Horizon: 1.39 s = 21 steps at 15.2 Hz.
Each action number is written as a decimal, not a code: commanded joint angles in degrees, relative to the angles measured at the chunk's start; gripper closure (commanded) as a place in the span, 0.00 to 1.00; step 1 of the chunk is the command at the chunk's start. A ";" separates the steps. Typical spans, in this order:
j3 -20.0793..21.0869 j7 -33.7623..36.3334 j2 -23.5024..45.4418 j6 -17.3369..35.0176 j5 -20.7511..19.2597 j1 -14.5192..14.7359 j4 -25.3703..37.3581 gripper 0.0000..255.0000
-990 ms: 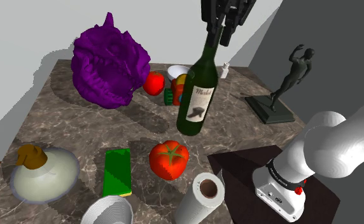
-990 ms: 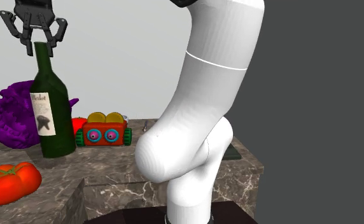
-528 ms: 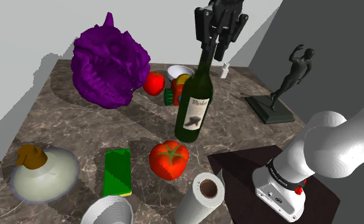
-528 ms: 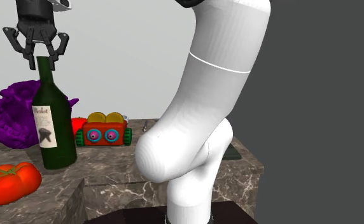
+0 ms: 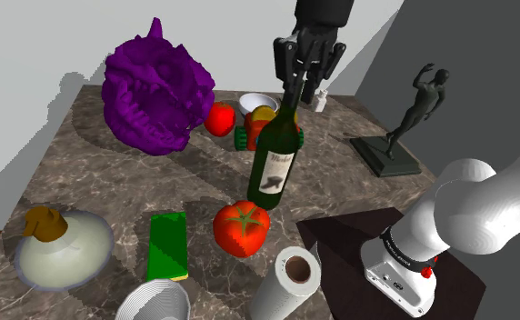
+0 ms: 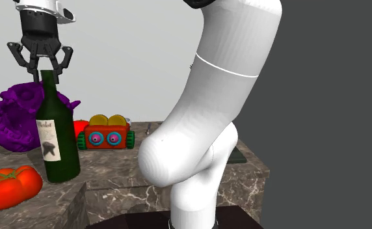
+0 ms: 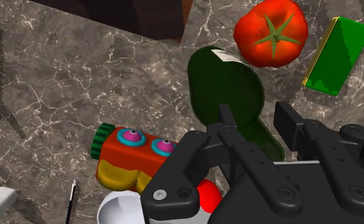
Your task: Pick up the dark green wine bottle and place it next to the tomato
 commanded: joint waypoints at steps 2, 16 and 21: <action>0.02 0.01 0.00 0.12 0.01 0.01 -0.08 1.00; -0.46 0.84 3.02 -6.97 -0.90 -0.50 9.95 0.00; -0.46 0.84 3.02 -6.97 -0.90 -0.50 9.95 0.00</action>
